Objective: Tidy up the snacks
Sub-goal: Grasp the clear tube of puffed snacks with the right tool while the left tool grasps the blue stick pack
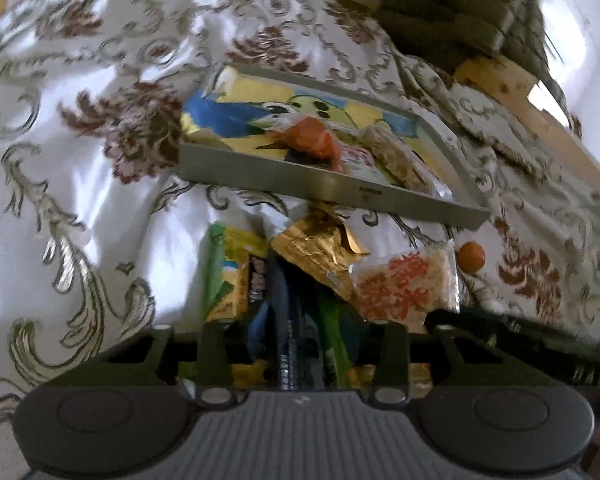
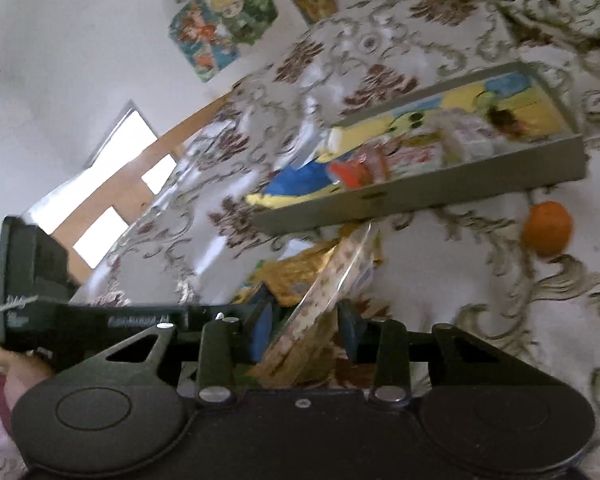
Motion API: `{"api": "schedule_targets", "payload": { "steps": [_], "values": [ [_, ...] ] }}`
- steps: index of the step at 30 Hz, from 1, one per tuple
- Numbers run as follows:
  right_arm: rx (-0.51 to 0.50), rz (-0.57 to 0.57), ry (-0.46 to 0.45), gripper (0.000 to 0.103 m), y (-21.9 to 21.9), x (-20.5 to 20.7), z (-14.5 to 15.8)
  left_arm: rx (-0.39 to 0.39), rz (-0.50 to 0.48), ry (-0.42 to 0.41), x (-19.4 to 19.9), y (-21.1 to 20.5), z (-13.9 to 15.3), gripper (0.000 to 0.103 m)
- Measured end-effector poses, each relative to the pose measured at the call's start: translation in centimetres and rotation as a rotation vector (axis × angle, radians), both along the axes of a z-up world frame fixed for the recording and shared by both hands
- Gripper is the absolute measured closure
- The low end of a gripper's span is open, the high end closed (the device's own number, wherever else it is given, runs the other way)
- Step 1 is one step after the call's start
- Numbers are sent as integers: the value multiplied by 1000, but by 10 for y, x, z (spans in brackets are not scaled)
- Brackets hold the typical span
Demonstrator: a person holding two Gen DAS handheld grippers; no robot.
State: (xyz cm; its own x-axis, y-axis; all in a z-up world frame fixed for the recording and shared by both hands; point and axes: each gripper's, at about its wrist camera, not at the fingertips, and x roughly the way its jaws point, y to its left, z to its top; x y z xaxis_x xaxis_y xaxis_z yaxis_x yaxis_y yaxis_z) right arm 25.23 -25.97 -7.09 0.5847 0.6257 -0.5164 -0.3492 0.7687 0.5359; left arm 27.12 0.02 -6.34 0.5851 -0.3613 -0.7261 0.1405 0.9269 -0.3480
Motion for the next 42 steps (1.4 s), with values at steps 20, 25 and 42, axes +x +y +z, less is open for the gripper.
{"api": "schedule_targets", "payload": {
  "steps": [20, 25, 42],
  "values": [
    [-65, -65, 50, 71, -4, -2, -17, -55, -16, 105, 10, -18, -13, 77],
    [-65, -48, 32, 71, -1, 1, -17, -121, 29, 133, 13, -9, -17, 77],
    [-83, -90, 36, 75, 1, -14, -8, -114, 70, 149, -13, -3, -11, 95]
  ]
}}
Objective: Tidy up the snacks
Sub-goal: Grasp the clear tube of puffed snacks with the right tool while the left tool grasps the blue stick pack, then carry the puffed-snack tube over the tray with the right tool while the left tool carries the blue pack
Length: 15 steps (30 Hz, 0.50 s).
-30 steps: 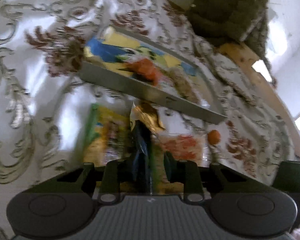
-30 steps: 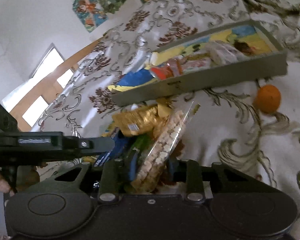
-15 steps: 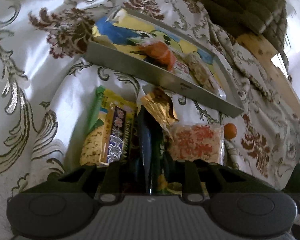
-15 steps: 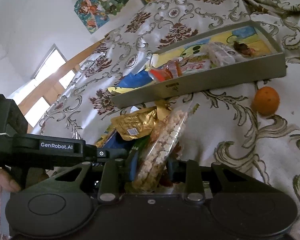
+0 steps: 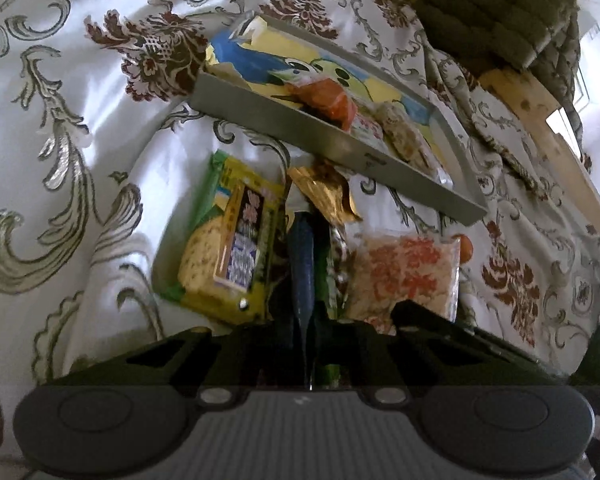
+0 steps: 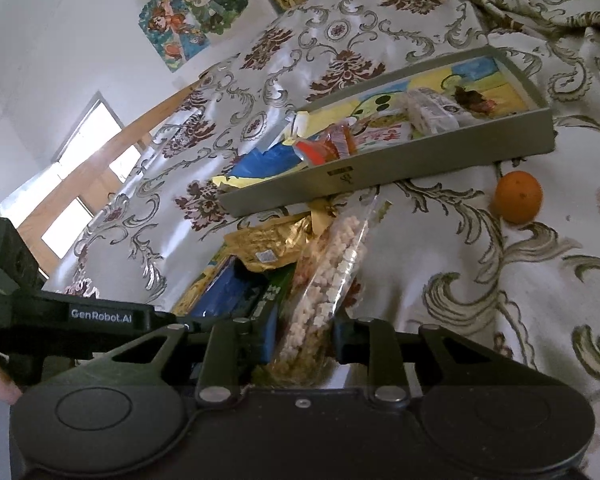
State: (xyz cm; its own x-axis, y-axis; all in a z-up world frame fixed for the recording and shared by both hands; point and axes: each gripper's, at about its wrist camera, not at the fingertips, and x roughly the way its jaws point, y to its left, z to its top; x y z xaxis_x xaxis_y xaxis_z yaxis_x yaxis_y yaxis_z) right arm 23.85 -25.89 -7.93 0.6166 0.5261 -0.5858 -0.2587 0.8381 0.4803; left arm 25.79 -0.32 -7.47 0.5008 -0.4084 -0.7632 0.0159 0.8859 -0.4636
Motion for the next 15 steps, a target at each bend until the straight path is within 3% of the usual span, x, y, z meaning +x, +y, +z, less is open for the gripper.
{"api": "schedule_targets", "payload": {
  "steps": [7, 15],
  "values": [
    [-26, 1, -5, 75, 2, -22, 12, 7, -10, 44, -34, -5, 12, 95],
    [-48, -20, 16, 75, -4, -65, 20, -78, 0, 114, -77, 2, 21, 95]
  ]
}}
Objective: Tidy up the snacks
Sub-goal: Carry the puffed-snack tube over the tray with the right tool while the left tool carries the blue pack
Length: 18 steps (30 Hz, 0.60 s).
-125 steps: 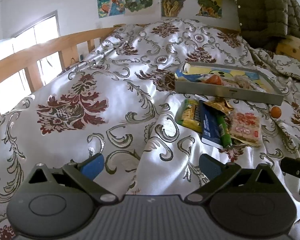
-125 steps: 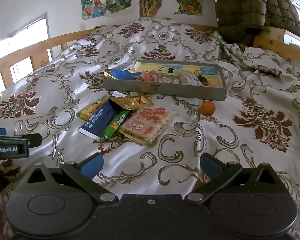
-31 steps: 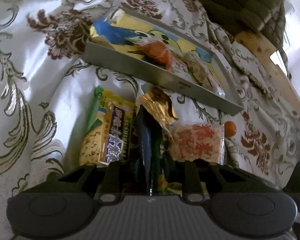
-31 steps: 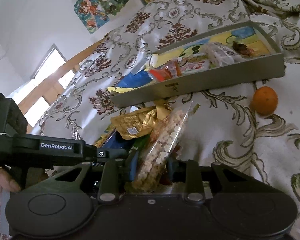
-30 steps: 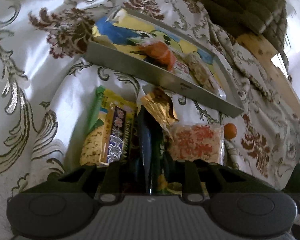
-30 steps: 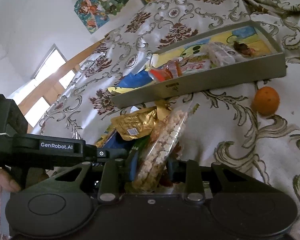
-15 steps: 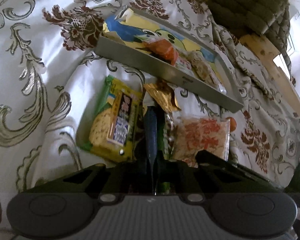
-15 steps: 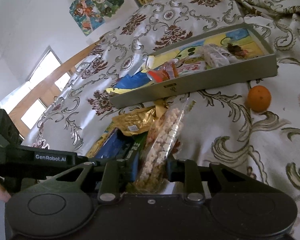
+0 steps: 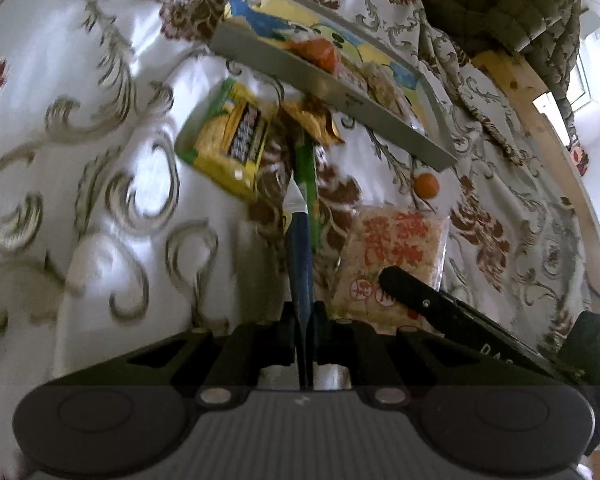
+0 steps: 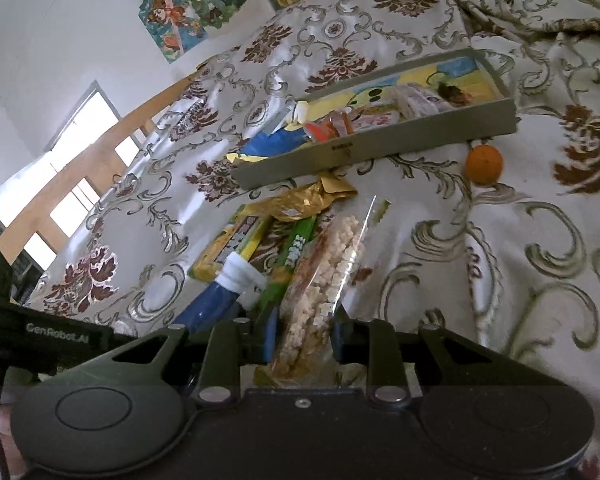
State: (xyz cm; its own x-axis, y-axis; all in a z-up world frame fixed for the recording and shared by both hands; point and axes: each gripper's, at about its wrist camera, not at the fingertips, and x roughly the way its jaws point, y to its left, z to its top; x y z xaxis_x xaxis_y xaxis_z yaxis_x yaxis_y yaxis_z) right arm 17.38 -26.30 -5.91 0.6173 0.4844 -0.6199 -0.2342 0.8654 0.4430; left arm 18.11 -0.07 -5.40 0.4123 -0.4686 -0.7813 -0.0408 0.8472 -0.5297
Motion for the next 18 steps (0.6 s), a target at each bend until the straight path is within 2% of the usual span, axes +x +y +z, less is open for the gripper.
{"api": "schedule_targets", "payload": {
  "steps": [6, 9, 12, 15, 18],
  "values": [
    [-12, -15, -11, 75, -6, -26, 13, -83, -4, 64, -22, 4, 2, 95],
    [-23, -19, -20, 75, -8, -37, 19, -90, -16, 41, -30, 5, 9, 95],
    [-25, -28, -30, 83, -11, -44, 26, -129, -17, 17, -33, 9, 18, 96],
    [-27, -32, -44, 83, -12, -46, 33, -174, -5, 9, -32, 15, 27, 96],
    [-60, -27, -55, 83, -9, -45, 38, -175, 6, -11, -29, 19, 34, 96]
  ]
}}
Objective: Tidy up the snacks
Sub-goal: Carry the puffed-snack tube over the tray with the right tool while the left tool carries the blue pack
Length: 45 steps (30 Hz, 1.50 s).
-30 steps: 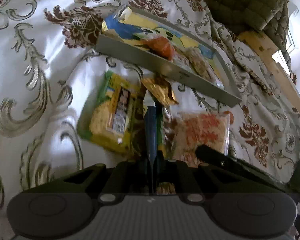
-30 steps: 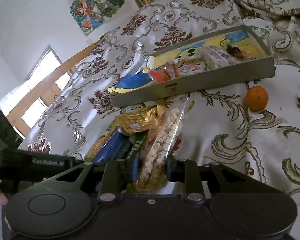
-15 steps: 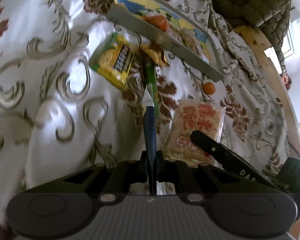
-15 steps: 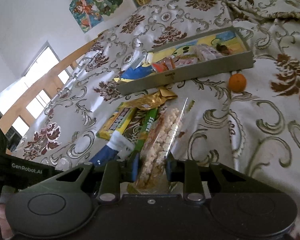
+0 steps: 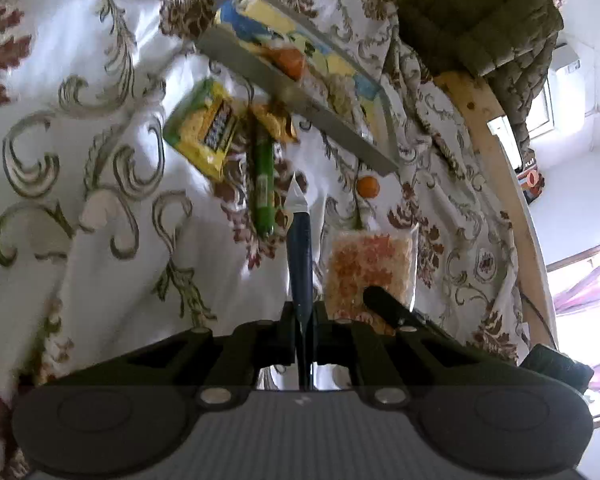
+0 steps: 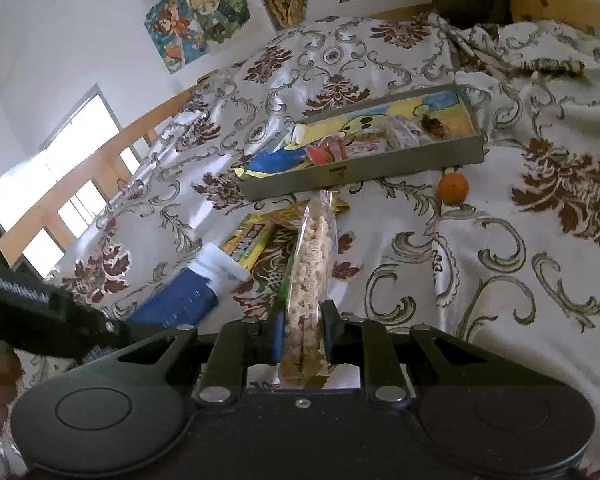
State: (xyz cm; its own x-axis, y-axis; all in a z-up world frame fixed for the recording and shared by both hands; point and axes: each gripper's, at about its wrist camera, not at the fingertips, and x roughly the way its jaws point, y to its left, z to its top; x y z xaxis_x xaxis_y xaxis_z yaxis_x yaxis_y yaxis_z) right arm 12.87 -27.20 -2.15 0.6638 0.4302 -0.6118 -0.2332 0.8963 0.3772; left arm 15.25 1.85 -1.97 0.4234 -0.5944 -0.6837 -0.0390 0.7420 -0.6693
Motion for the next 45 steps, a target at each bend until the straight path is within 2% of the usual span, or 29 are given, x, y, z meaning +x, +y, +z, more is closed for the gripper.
{"api": "schedule_targets", "payload": {
  "steps": [7, 11, 16, 22, 27, 34, 39, 42, 45],
  "values": [
    [-8, 14, -38, 83, 4, 6, 13, 21, 18, -48, 11, 8, 15, 96],
    [-12, 23, -80, 83, 5, 21, 27, 38, 45, -82, 32, 11, 26, 96],
    [-15, 40, -132, 83, 10, 61, 49, 71, 96, -156, 74, 12, 46, 96],
    [-44, 49, -178, 83, 19, 137, 64, 119, 138, -246, 145, 8, 60, 95],
    [-35, 42, -173, 83, 24, 211, 54, 155, 137, -268, 209, 2, 46, 95],
    [-29, 16, -139, 83, 29, 288, 21, 196, 79, -279, 278, -13, 7, 95],
    [-35, -6, -83, 83, 26, 314, -3, 177, 57, -261, 303, -21, -24, 95],
    [-65, 4, -68, 83, 27, 321, -14, 168, 59, -245, 308, -22, -39, 95],
    [-53, 2, -55, 83, 25, 324, -20, 160, 61, -243, 310, -20, -48, 95]
  ]
}}
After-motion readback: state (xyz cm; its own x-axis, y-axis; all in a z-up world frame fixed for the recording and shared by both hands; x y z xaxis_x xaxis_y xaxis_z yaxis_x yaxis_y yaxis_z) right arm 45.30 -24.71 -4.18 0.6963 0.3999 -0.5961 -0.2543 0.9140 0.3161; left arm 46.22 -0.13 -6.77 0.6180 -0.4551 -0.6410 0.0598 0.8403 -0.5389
